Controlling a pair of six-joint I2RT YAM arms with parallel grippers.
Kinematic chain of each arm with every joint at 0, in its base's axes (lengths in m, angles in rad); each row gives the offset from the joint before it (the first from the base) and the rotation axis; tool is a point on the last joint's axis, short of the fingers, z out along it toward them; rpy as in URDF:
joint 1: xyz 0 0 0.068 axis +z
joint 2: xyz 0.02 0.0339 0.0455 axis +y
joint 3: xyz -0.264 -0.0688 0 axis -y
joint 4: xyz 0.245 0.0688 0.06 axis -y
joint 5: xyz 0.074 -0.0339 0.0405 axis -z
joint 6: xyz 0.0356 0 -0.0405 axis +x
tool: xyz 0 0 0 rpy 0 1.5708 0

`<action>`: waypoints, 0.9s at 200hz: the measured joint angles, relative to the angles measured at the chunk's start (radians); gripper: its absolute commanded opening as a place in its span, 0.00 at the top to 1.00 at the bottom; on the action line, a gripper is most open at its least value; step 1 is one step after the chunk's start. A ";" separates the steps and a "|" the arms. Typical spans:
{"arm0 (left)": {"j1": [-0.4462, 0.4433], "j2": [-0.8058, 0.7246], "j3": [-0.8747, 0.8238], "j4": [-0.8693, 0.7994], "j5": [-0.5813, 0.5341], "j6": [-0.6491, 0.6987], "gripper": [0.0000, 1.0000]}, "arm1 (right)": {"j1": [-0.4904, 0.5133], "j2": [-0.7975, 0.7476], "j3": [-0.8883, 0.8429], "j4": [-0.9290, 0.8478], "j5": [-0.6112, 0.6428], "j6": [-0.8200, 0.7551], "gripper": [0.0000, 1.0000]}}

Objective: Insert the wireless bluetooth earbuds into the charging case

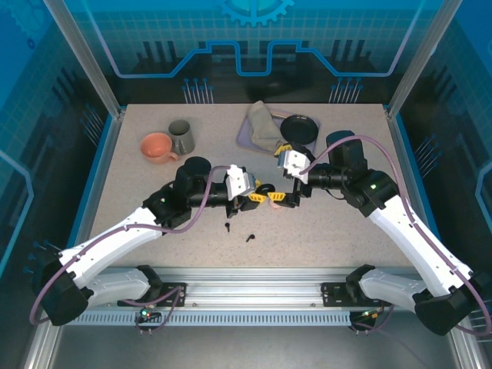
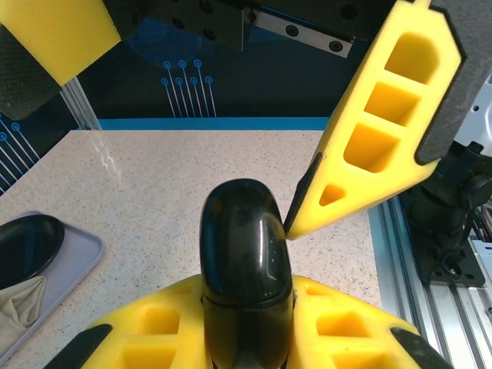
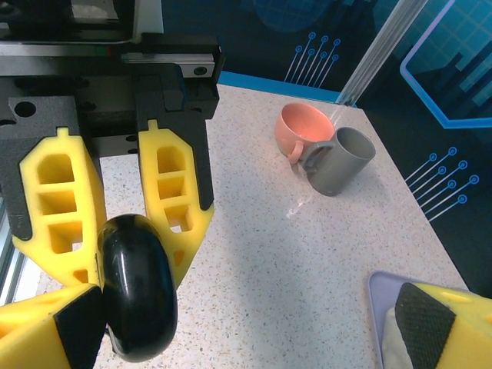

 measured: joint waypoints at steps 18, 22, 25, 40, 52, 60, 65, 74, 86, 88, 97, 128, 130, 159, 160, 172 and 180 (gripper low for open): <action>0.000 0.000 0.000 0.000 -0.004 0.000 1.00 | -0.003 0.000 0.000 -0.002 0.005 0.008 0.01; 0.000 0.000 0.000 0.000 -0.004 0.000 1.00 | -0.003 0.000 0.000 -0.003 0.005 0.011 0.01; 0.000 0.000 0.000 0.000 -0.004 0.000 1.00 | -0.003 0.000 0.000 -0.002 0.006 0.011 0.01; 0.000 0.001 0.000 0.000 -0.007 0.000 1.00 | -0.007 0.000 0.000 -0.003 0.008 0.019 0.01; 0.000 0.002 0.000 0.000 -0.010 0.000 1.00 | -0.009 0.000 0.000 -0.002 0.012 0.026 0.01; 0.000 0.002 0.000 0.000 -0.011 0.000 1.00 | -0.009 0.000 0.000 -0.003 0.013 0.028 0.01; 0.000 0.002 0.000 0.000 -0.011 0.000 1.00 | -0.010 0.000 0.000 -0.002 0.013 0.030 0.01; 0.000 0.002 0.000 0.000 -0.013 0.000 1.00 | -0.012 0.000 0.000 -0.002 0.015 0.034 0.01; 0.000 0.002 0.000 0.000 -0.015 0.000 1.00 | -0.014 0.000 0.000 -0.003 0.016 0.037 0.01; 0.000 0.002 0.000 0.000 -0.015 0.000 1.00 | -0.014 0.000 0.000 -0.003 0.016 0.037 0.01; 0.000 0.002 0.000 0.000 -0.015 0.000 1.00 | -0.014 0.000 0.000 -0.003 0.015 0.039 0.01; 0.000 0.002 0.000 0.000 -0.021 0.000 1.00 | -0.021 0.000 0.000 -0.002 0.019 0.052 0.01; 0.000 0.002 0.000 0.000 -0.022 0.000 1.00 | -0.022 0.000 0.000 -0.002 0.019 0.052 0.01; 0.000 0.002 0.000 -0.009 -0.022 0.000 1.00 | -0.033 -0.001 0.003 0.008 0.024 0.066 0.01; 0.000 0.002 0.000 -0.010 -0.022 0.000 1.00 | -0.034 -0.001 0.003 0.009 0.024 0.067 0.01; -0.002 0.002 0.000 -0.012 -0.016 0.000 1.00 | -0.040 -0.001 0.005 0.018 0.042 0.071 0.01; -0.004 0.002 0.000 -0.011 -0.010 0.000 1.00 | -0.043 -0.001 0.005 0.021 0.048 0.071 0.01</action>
